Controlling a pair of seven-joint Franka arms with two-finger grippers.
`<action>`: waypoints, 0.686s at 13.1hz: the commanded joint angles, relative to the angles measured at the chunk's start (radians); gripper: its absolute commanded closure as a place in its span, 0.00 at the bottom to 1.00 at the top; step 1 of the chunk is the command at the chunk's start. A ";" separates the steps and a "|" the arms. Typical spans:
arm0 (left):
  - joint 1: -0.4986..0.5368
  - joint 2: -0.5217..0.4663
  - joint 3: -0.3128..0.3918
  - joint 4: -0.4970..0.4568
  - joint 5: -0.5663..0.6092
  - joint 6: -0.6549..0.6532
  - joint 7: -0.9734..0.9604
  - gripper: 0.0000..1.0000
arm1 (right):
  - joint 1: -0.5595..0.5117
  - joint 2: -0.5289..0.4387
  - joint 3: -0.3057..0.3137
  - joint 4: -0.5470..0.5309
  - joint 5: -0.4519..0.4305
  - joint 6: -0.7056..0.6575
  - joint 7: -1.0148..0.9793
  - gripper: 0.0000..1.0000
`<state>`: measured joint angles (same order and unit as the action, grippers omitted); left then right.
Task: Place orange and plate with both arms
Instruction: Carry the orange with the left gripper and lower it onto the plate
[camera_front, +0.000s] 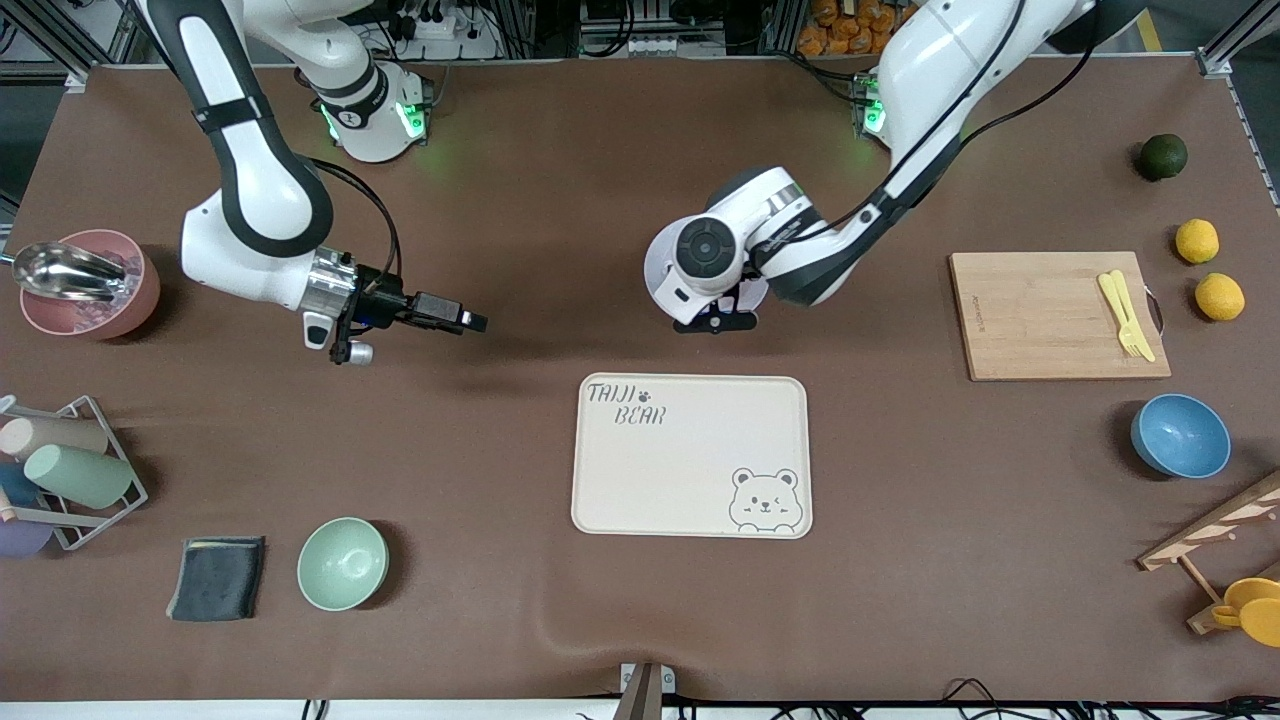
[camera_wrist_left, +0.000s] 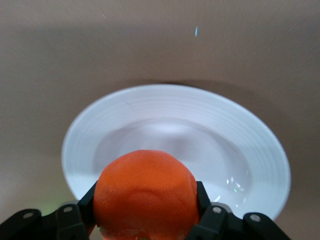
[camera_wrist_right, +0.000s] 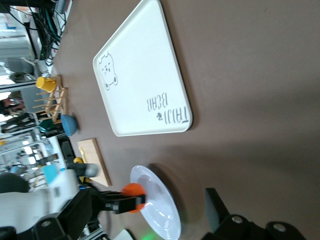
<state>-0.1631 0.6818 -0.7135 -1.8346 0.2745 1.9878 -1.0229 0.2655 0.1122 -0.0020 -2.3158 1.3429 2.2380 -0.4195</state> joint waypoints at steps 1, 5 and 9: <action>-0.044 0.050 0.015 0.031 0.041 0.017 -0.057 0.98 | 0.052 0.003 -0.009 -0.034 0.120 0.009 -0.098 0.00; -0.072 0.030 0.037 0.034 0.045 0.013 -0.075 0.00 | 0.116 0.050 -0.009 -0.050 0.287 0.009 -0.240 0.00; 0.008 -0.080 0.037 0.180 0.046 -0.128 0.005 0.00 | 0.162 0.104 -0.007 -0.062 0.409 0.008 -0.367 0.02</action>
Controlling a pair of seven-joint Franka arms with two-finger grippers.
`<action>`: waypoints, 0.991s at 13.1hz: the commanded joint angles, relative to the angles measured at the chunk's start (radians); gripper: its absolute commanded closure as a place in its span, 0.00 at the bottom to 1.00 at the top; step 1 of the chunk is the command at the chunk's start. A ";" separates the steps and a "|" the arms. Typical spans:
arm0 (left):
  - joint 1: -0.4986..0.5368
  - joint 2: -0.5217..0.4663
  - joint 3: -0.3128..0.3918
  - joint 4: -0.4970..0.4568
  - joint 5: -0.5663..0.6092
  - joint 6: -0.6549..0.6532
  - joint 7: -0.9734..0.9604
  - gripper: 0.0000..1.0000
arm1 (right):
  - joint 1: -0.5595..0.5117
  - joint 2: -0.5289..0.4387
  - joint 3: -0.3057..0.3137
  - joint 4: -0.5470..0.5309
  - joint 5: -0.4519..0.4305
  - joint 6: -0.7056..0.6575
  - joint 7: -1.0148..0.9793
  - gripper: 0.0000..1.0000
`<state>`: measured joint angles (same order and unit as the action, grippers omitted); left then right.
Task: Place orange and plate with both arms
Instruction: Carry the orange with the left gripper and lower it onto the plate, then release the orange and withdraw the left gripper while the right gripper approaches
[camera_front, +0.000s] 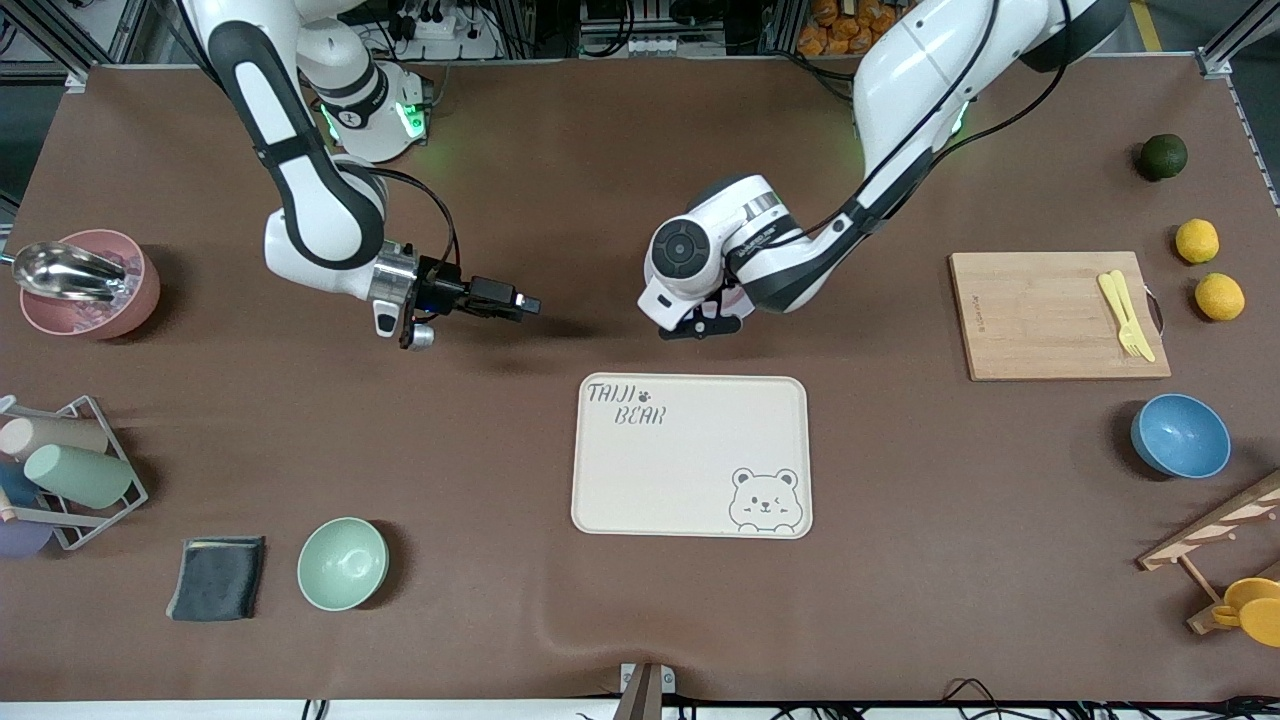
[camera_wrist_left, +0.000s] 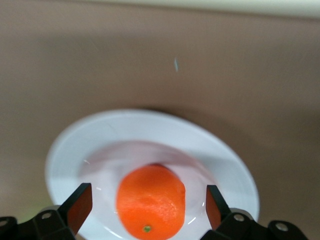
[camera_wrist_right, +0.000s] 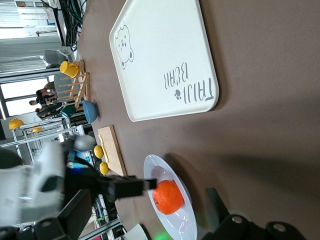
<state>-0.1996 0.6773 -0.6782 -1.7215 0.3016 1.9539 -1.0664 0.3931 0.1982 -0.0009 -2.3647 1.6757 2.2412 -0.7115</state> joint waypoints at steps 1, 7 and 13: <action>0.072 -0.100 0.003 0.107 0.019 -0.142 0.086 0.00 | 0.065 0.033 -0.008 -0.013 0.138 0.006 -0.118 0.02; 0.316 -0.281 -0.003 0.126 0.014 -0.190 0.412 0.00 | 0.188 0.112 -0.008 -0.007 0.298 0.002 -0.212 0.10; 0.125 -0.542 0.493 0.074 -0.217 -0.202 0.879 0.00 | 0.323 0.228 -0.010 0.048 0.505 0.000 -0.327 0.20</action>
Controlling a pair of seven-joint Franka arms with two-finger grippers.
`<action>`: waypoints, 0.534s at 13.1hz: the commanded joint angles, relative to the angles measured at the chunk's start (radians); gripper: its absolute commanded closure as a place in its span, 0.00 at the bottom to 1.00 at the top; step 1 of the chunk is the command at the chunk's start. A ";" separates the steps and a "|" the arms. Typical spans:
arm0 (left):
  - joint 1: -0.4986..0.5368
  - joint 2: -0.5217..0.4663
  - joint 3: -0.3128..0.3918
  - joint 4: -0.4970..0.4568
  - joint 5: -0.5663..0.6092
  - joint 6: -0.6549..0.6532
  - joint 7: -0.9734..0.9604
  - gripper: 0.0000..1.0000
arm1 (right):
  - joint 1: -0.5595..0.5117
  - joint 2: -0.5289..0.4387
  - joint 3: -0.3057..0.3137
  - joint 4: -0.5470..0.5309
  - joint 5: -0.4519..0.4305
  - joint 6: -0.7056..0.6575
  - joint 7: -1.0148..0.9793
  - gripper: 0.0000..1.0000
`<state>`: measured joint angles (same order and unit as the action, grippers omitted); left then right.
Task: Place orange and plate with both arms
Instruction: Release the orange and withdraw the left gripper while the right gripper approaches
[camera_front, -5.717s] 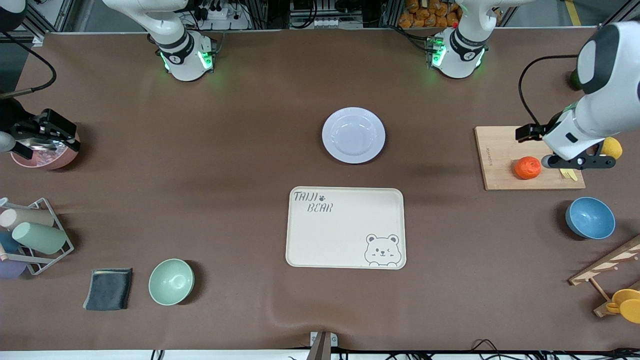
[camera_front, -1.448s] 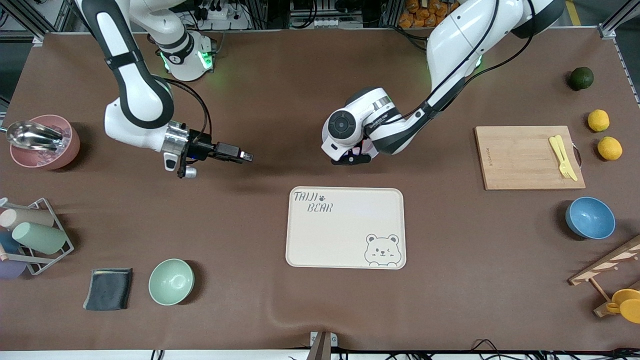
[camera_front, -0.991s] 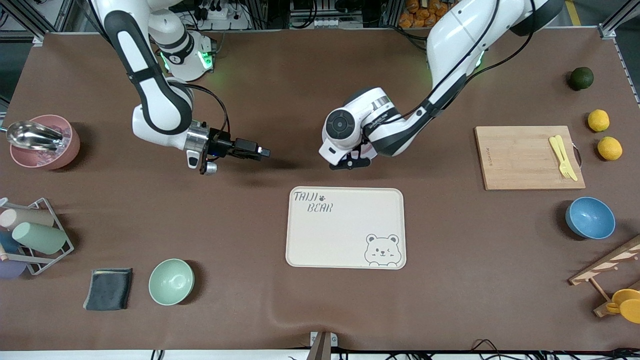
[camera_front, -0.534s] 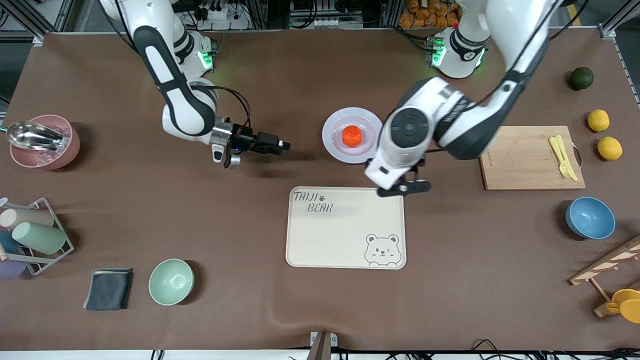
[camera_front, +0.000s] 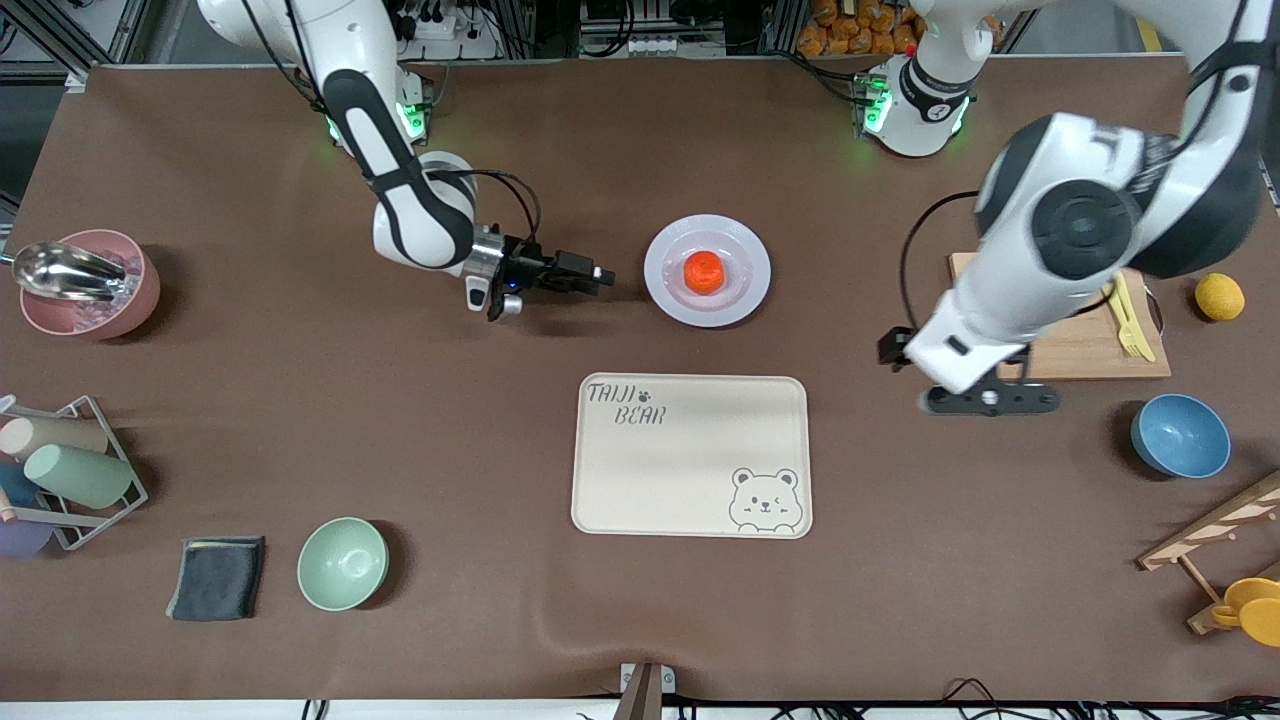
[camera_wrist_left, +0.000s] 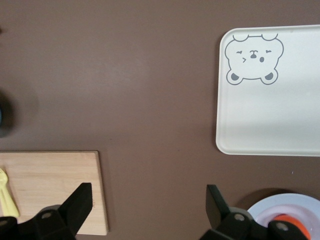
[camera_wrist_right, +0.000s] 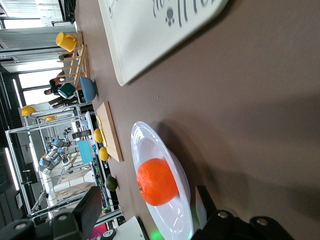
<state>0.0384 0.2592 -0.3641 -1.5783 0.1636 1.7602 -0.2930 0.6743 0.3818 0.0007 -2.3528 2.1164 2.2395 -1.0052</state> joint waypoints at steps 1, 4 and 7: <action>-0.118 -0.173 0.223 -0.096 -0.096 -0.008 0.159 0.00 | 0.068 0.064 -0.011 0.049 0.083 0.002 -0.039 0.24; -0.126 -0.262 0.295 -0.085 -0.104 -0.158 0.199 0.00 | 0.079 0.091 -0.011 0.058 0.114 0.003 -0.052 0.32; -0.075 -0.310 0.292 -0.066 -0.107 -0.243 0.241 0.00 | 0.096 0.114 -0.011 0.066 0.129 0.006 -0.056 0.36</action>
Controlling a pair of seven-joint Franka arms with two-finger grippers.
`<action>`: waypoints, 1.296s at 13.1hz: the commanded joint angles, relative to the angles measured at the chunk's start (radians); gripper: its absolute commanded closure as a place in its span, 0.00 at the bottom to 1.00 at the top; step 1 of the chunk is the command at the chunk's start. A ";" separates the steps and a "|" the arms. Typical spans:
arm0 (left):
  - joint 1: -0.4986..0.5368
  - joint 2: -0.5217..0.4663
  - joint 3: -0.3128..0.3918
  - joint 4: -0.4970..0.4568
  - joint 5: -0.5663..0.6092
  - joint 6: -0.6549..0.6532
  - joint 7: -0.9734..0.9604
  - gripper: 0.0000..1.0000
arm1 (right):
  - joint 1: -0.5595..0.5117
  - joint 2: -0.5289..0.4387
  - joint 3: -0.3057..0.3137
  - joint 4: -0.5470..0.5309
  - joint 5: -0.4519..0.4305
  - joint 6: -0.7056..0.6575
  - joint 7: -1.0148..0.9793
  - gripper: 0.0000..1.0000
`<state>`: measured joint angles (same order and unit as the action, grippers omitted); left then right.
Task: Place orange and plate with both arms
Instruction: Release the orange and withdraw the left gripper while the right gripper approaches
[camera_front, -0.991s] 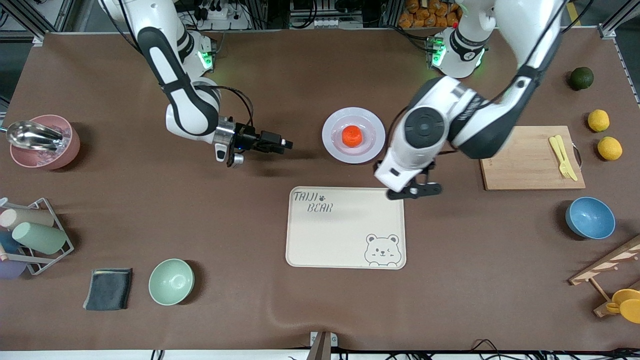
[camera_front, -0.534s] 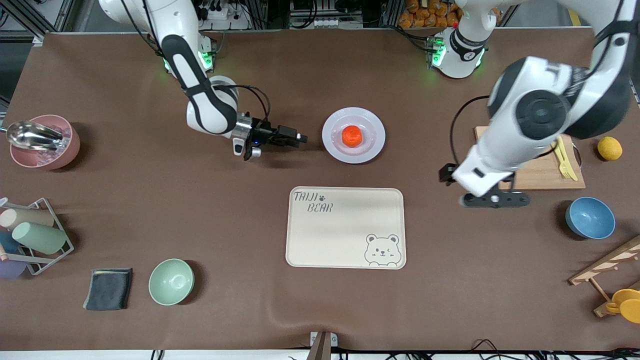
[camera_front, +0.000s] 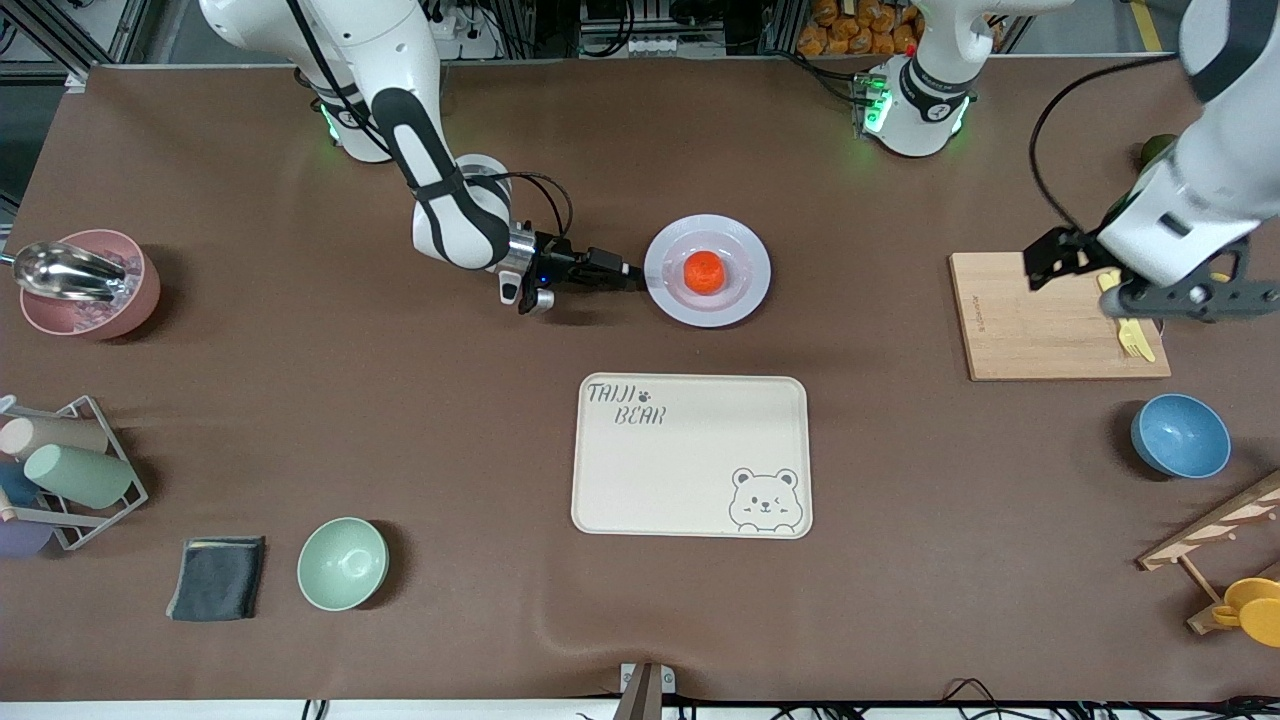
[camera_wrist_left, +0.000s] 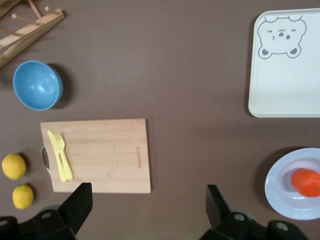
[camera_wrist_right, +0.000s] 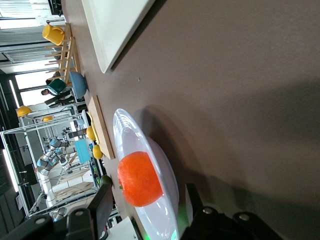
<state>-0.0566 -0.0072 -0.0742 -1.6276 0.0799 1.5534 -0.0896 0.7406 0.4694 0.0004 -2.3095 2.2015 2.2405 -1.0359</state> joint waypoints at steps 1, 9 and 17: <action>0.021 -0.042 0.004 0.007 -0.025 -0.055 0.051 0.00 | 0.045 0.034 -0.011 0.030 0.067 0.008 -0.027 0.39; 0.026 -0.031 0.005 0.058 -0.058 -0.026 0.057 0.00 | 0.097 0.071 -0.013 0.067 0.159 0.011 -0.072 0.60; 0.030 -0.031 0.008 0.058 -0.063 -0.010 0.059 0.00 | 0.125 0.083 -0.013 0.088 0.196 0.005 -0.115 1.00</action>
<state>-0.0345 -0.0471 -0.0645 -1.5923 0.0434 1.5450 -0.0406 0.8413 0.5361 -0.0003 -2.2437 2.3588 2.2457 -1.1236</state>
